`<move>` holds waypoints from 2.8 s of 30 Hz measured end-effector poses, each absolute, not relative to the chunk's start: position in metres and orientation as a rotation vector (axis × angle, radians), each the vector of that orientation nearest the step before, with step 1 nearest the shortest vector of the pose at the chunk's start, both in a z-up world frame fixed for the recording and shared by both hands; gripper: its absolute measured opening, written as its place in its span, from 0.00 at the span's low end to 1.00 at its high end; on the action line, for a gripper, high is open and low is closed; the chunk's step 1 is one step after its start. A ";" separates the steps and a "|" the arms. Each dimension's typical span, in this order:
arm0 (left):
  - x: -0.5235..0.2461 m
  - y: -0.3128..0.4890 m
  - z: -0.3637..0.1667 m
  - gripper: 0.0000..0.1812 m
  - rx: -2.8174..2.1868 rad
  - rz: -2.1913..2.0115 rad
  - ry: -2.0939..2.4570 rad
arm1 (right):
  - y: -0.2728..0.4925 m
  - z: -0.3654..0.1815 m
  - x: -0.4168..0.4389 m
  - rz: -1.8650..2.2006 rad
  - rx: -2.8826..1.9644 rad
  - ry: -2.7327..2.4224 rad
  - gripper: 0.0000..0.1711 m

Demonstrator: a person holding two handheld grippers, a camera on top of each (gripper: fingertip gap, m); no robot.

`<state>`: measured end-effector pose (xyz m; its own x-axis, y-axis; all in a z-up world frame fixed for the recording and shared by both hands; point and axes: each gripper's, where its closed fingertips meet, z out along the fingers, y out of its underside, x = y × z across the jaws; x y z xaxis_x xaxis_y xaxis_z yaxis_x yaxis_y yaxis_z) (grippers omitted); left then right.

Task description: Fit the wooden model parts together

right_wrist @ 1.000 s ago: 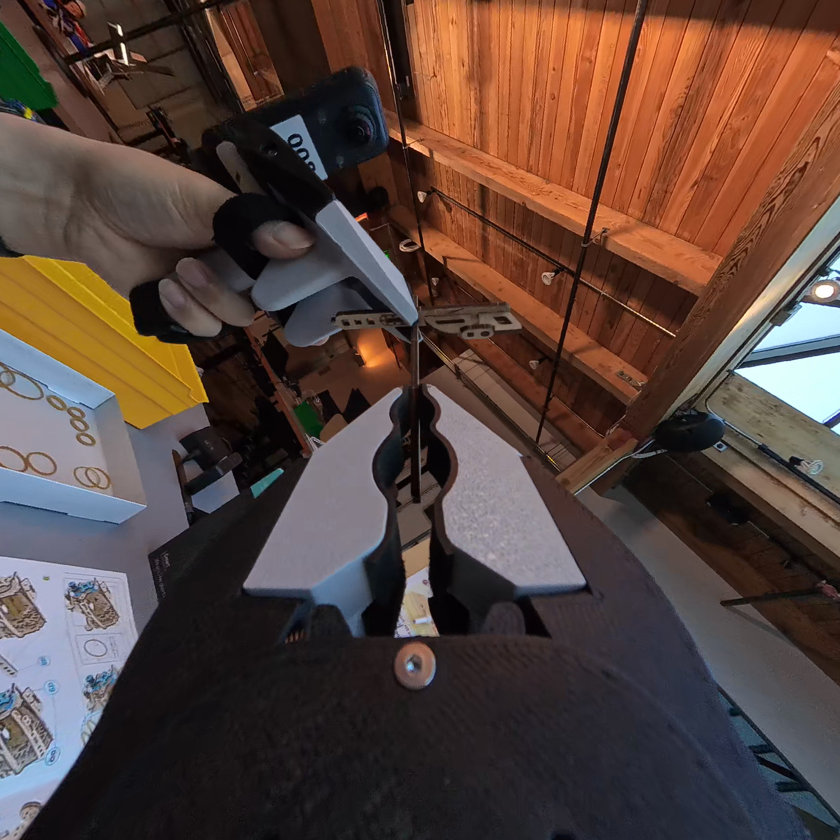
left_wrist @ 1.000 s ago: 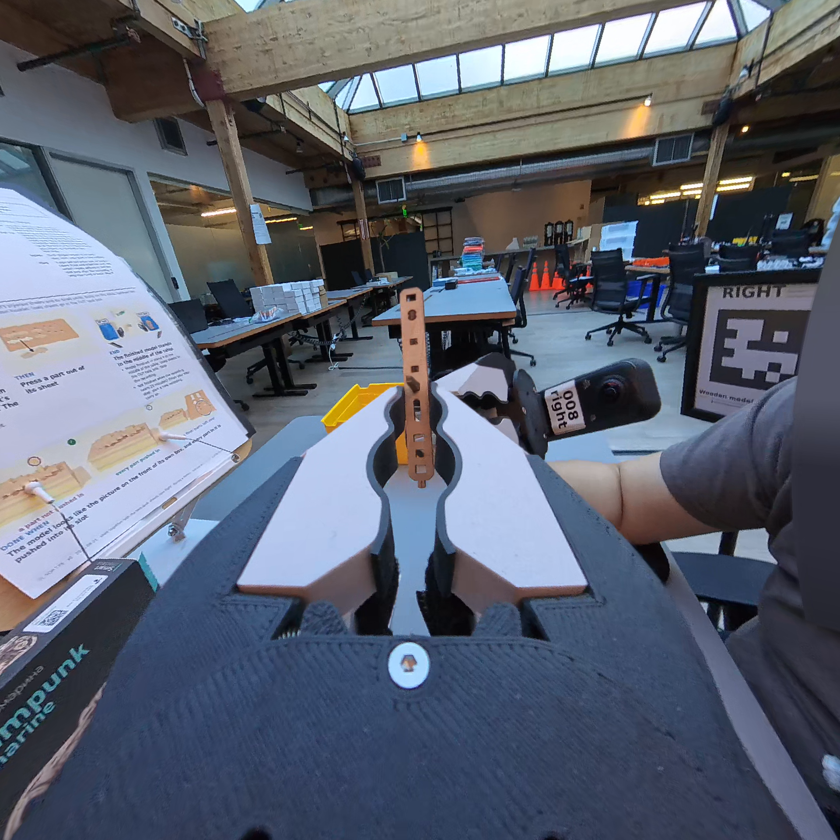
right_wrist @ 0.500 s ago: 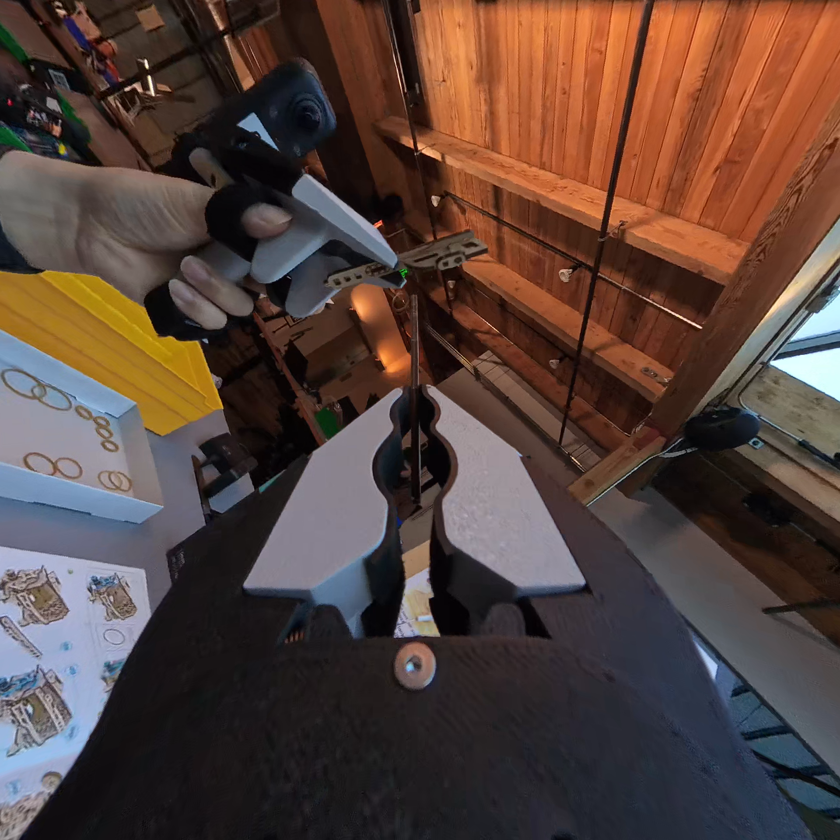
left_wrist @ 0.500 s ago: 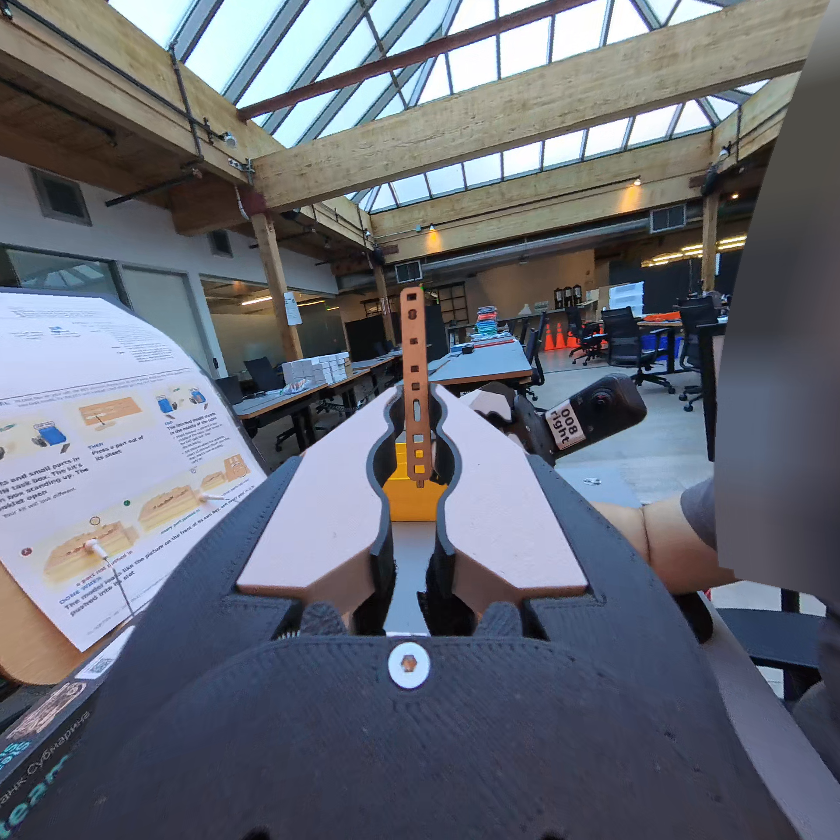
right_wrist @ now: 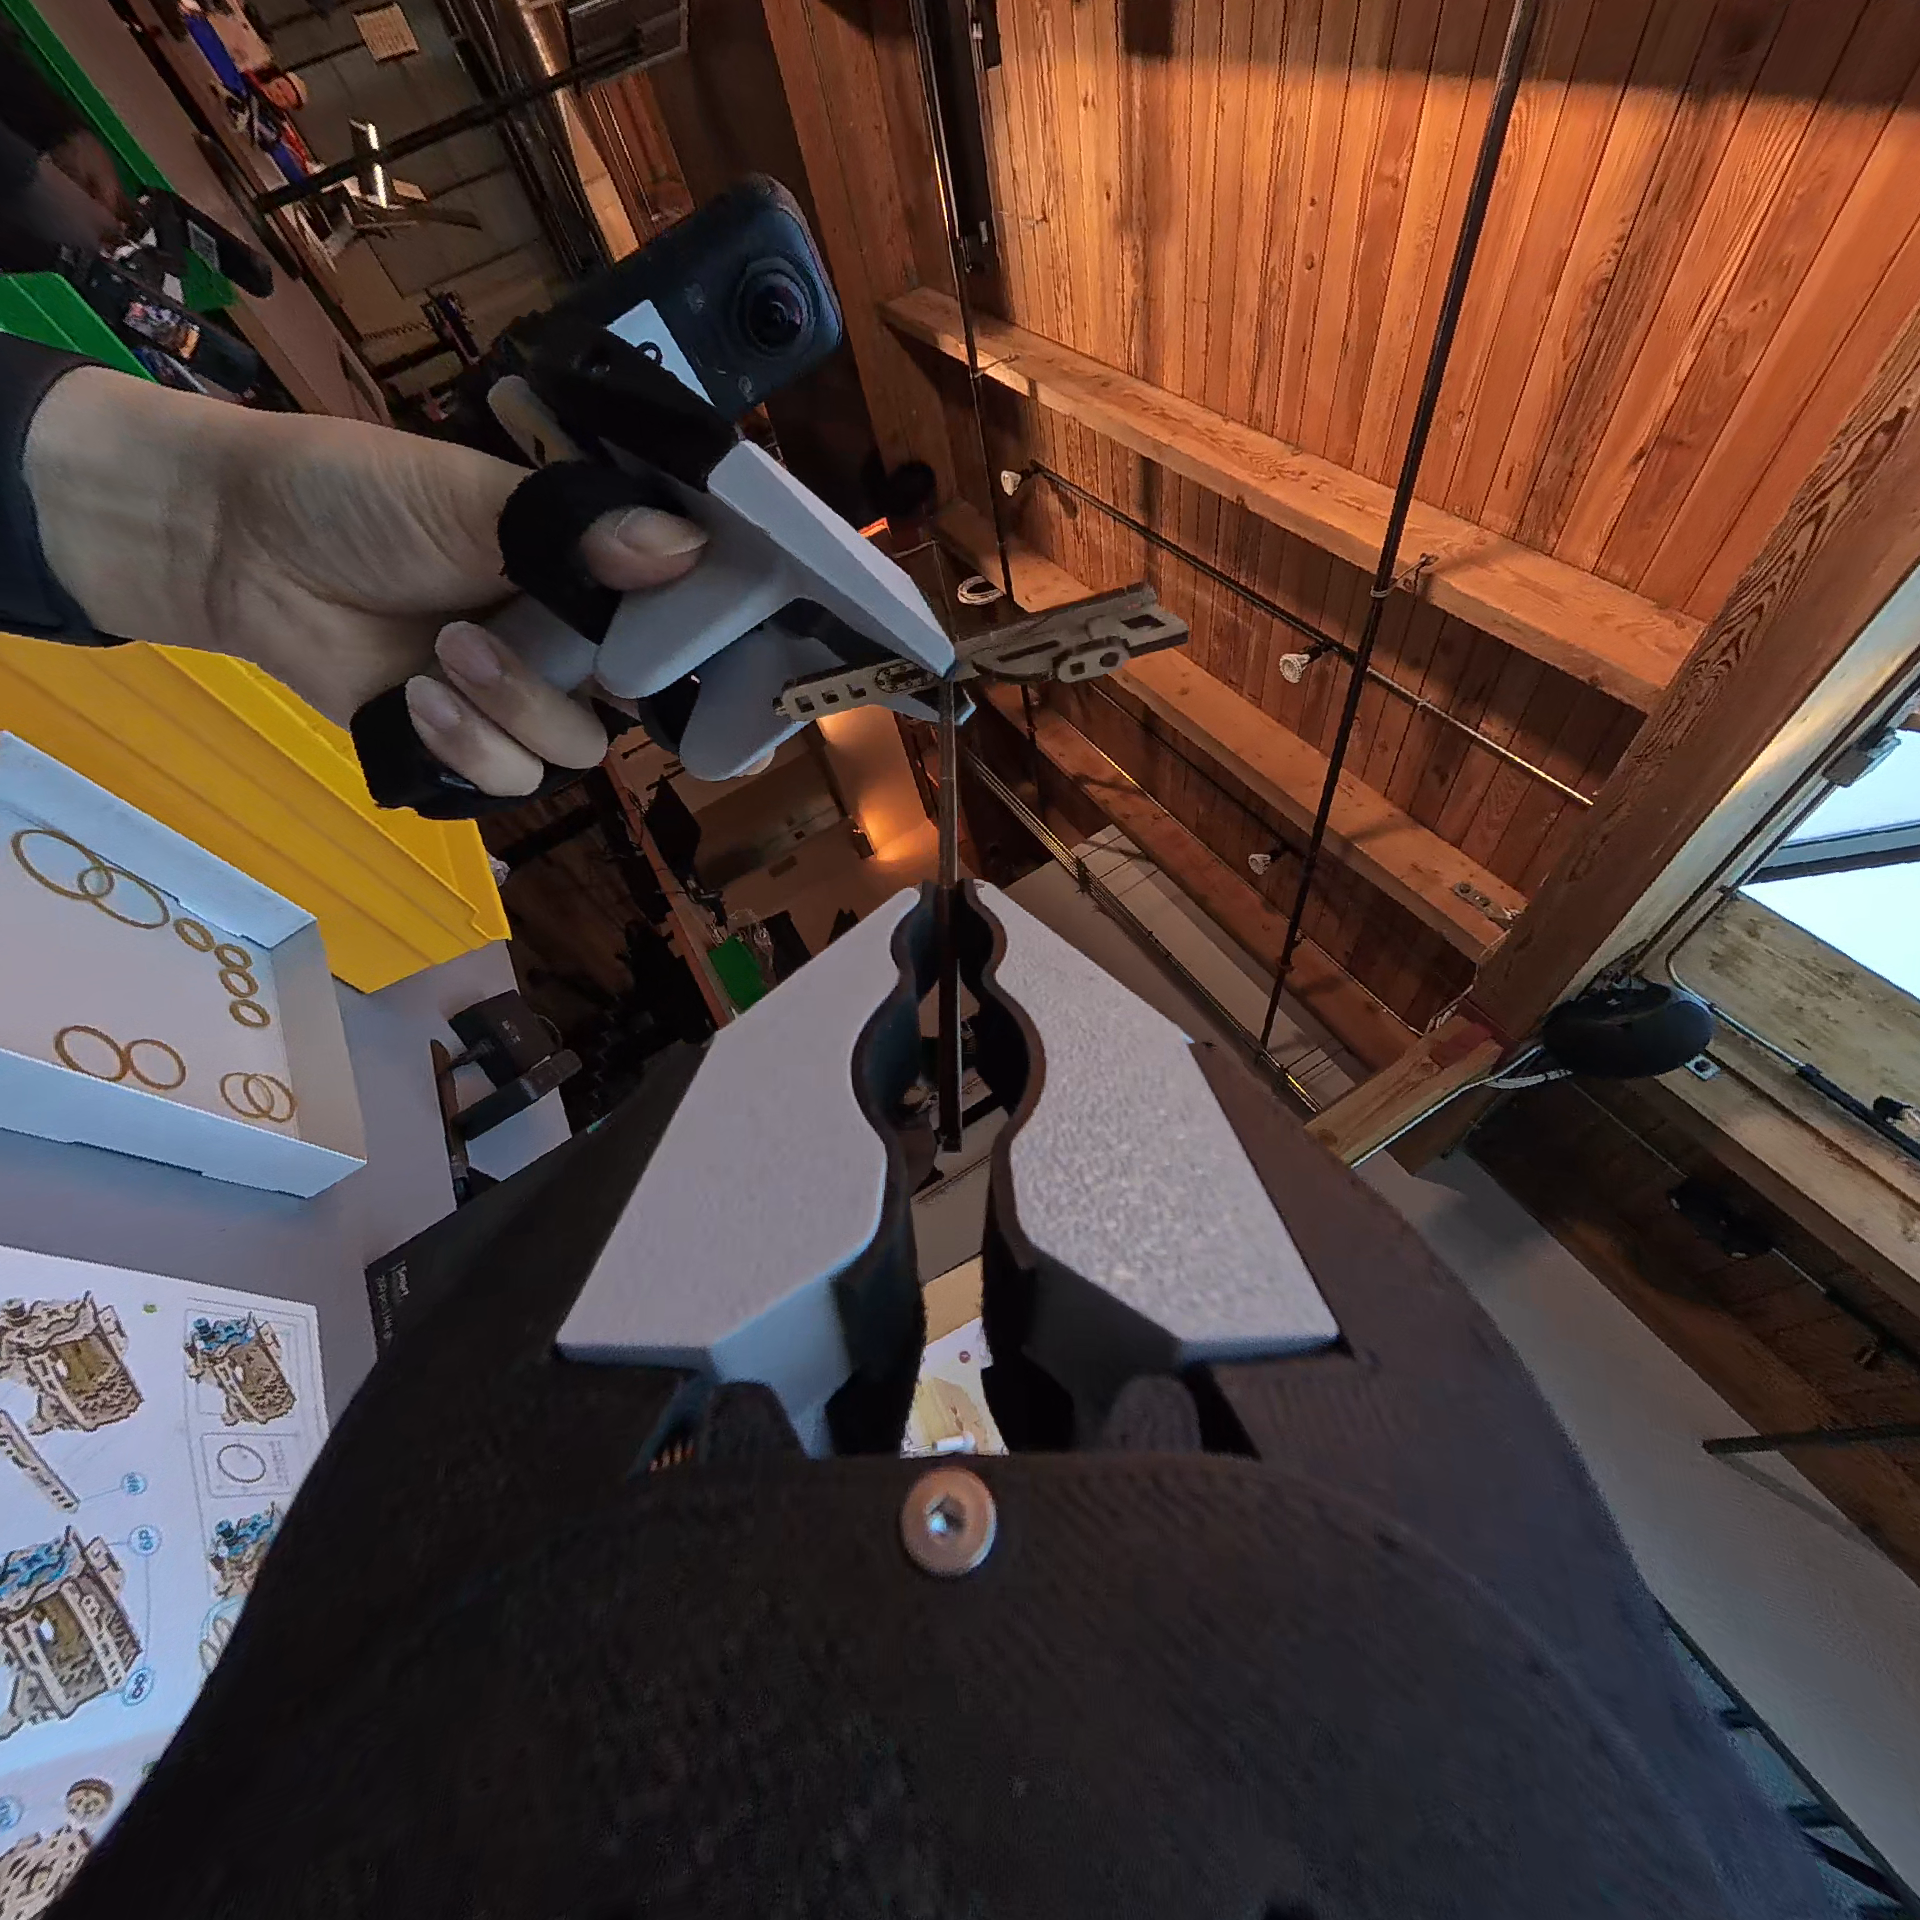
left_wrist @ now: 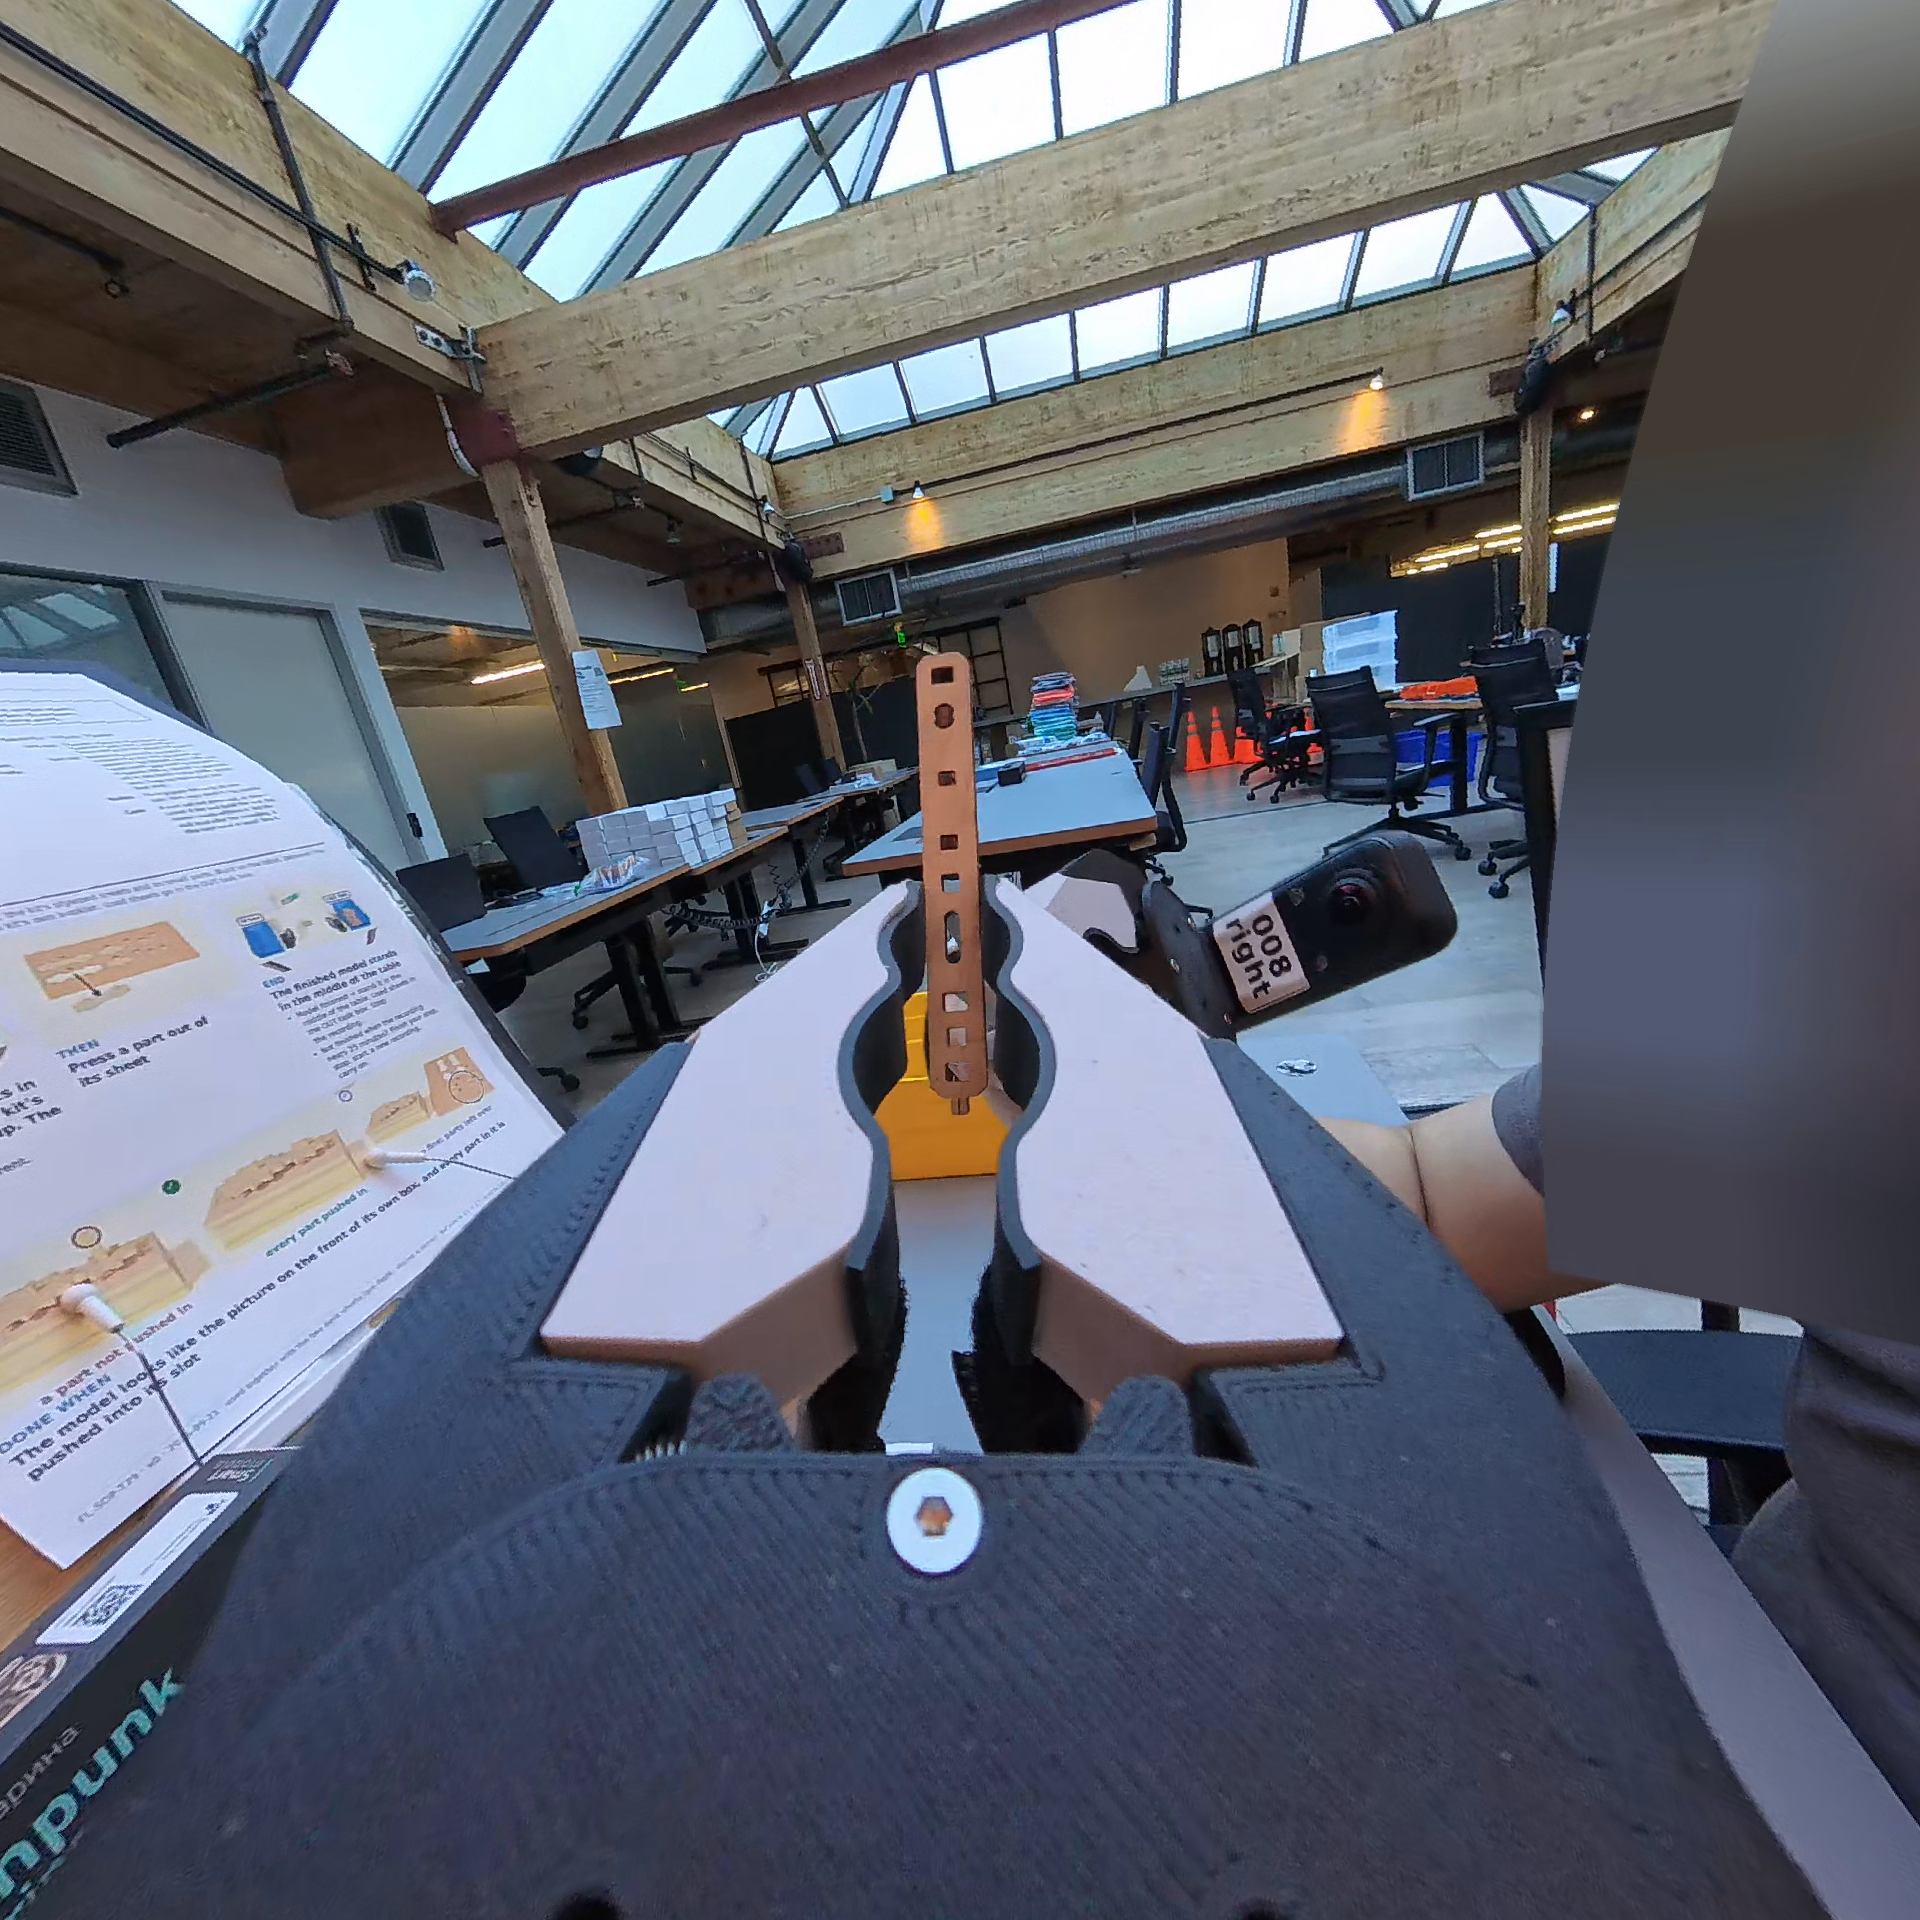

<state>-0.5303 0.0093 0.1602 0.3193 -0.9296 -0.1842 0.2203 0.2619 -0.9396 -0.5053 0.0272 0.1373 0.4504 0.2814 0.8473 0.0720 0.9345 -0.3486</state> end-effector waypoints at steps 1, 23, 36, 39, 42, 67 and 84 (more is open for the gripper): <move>-0.531 0.009 0.161 0.04 -0.982 -0.947 0.903 | 0.027 0.138 -0.506 0.120 -0.360 -1.096 0.01; -0.525 0.016 0.146 0.04 -1.128 -1.135 0.906 | 0.028 0.136 -0.514 0.115 -0.406 -1.055 0.00; -0.531 0.012 0.150 0.04 -1.099 -1.042 0.935 | 0.022 0.123 -0.527 -0.012 -0.343 -1.089 0.01; -0.535 0.009 0.153 0.05 -1.080 -1.008 0.940 | 0.020 0.126 -0.527 0.003 -0.341 -1.069 0.01; -0.541 0.006 0.156 0.06 -1.074 -1.010 0.946 | 0.021 0.131 -0.522 0.038 -0.356 -1.048 0.01; -0.547 0.004 0.127 0.01 -1.238 -0.843 1.112 | 0.021 0.115 -0.526 0.038 -0.333 -1.216 0.01; -0.546 0.005 0.123 0.00 -1.271 -0.910 1.112 | 0.022 0.110 -0.525 0.014 -0.332 -1.268 0.01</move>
